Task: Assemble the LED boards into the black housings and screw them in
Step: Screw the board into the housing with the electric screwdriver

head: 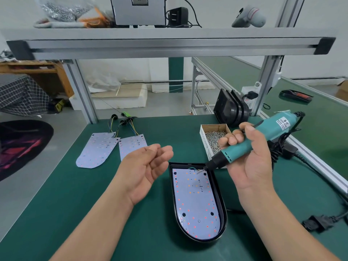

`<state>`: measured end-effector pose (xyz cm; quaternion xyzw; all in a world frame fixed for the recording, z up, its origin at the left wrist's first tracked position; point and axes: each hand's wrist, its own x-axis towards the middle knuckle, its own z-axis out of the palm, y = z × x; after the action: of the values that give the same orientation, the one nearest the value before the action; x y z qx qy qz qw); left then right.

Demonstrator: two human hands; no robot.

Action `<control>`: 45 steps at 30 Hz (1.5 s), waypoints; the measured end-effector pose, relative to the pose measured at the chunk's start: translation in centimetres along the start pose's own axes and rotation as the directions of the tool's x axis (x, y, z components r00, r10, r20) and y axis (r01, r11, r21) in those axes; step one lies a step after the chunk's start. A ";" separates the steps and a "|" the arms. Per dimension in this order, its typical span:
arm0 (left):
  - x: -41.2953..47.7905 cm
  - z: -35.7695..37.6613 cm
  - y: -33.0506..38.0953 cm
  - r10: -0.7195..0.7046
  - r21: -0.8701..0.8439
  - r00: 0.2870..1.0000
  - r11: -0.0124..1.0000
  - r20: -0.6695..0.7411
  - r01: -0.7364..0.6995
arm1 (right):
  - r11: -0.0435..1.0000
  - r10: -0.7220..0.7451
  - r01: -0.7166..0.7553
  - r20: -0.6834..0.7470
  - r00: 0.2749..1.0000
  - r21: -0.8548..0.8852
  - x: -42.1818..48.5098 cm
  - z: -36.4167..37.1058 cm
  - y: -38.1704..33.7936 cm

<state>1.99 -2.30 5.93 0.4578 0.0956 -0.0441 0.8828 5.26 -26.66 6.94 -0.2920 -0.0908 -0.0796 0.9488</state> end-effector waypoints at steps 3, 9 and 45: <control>-1.2 0.9 -0.2 0.037 0.238 0.994 0.969 0.101 -0.061 | 1.000 -0.003 0.003 0.003 1.000 0.027 -0.3 0.6 -0.1; -2.8 2.4 -1.2 0.049 0.391 0.974 0.910 0.220 -0.134 | 0.993 -0.047 0.042 0.036 0.998 0.110 -0.5 1.7 -1.0; -3.5 3.1 -2.0 0.081 0.429 0.952 0.879 0.296 -0.208 | 0.996 -0.047 0.038 0.103 0.994 0.085 -1.3 2.4 -1.3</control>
<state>-1.33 -5.99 6.76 0.6472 -0.0729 -0.0604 0.7564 3.39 -26.24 9.32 -0.2539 -0.1499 -0.0805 0.9522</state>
